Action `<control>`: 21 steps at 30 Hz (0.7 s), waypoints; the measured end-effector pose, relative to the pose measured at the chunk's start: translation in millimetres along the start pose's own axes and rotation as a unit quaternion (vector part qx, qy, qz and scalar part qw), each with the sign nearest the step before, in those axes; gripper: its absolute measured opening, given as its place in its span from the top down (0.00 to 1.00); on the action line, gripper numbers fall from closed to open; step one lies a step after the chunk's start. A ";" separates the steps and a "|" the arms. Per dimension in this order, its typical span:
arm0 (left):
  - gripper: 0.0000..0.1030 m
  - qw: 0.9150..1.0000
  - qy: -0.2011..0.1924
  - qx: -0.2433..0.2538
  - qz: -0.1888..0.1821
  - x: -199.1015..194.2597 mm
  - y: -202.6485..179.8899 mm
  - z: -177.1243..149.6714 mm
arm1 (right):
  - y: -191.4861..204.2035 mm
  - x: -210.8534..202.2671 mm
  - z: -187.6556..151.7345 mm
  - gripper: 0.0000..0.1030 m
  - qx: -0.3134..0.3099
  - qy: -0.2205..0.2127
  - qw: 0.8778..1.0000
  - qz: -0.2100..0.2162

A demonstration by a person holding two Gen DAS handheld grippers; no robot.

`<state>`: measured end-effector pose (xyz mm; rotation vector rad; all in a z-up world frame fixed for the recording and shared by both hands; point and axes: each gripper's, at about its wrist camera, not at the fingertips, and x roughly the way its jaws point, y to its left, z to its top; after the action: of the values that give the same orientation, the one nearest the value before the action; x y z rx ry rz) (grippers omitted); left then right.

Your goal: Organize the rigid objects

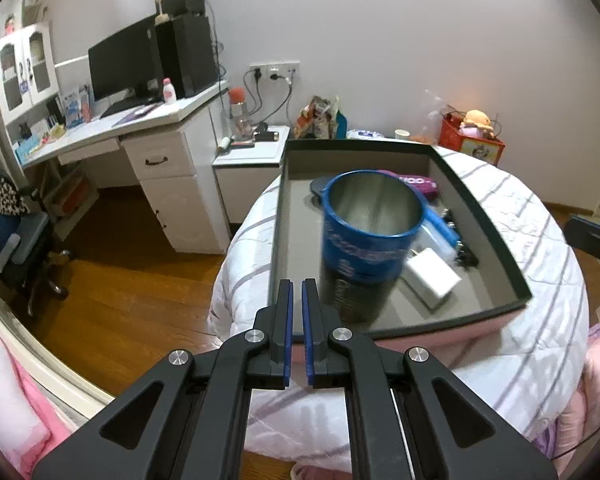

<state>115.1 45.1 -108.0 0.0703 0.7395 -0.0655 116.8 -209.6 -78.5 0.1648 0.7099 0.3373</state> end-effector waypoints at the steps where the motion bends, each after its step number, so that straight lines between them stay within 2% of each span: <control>1: 0.96 1.000 -0.003 0.002 0.003 -3.3 -2.8 0.4 | 2.3 -3.1 -1.7 0.20 -0.001 -0.003 1.000 0.000; 5: 0.92 1.000 -0.015 0.015 0.009 -23.9 -16.2 -0.6 | 8.9 -14.6 -12.6 0.19 -0.003 -0.010 1.000 0.001; 7: 0.76 1.000 -0.020 0.018 0.009 -31.0 -23.7 -2.7 | 11.0 -20.1 -16.4 0.16 -0.007 -0.012 1.000 -0.004; 9: 0.26 0.999 -0.036 0.020 0.017 -42.4 -30.6 -3.6 | 13.4 -26.2 -18.8 0.05 -0.011 -0.016 1.000 -0.011; 10: 0.18 0.998 -0.048 0.021 0.017 -48.8 -34.2 -3.9 | 14.8 -30.0 -20.0 0.00 -0.015 -0.021 1.000 -0.015; 11: 0.11 0.998 -0.056 0.022 0.017 -54.5 -37.1 -4.7 | 16.3 -34.1 -20.6 0.00 -0.019 -0.026 0.999 -0.016; 15: 0.00 0.996 -0.077 0.033 0.016 -73.2 -49.8 -4.4 | 19.9 -49.1 -24.0 0.00 -0.028 -0.038 0.999 -0.018; 21: 0.00 0.995 -0.090 0.043 0.029 -86.8 -67.5 -4.3 | 23.2 -77.2 -29.6 0.00 -0.034 -0.067 0.996 -0.047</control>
<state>42.5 -18.6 -55.3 0.1653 0.5537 -0.0475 36.9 -214.5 -47.6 0.0879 0.5700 0.2572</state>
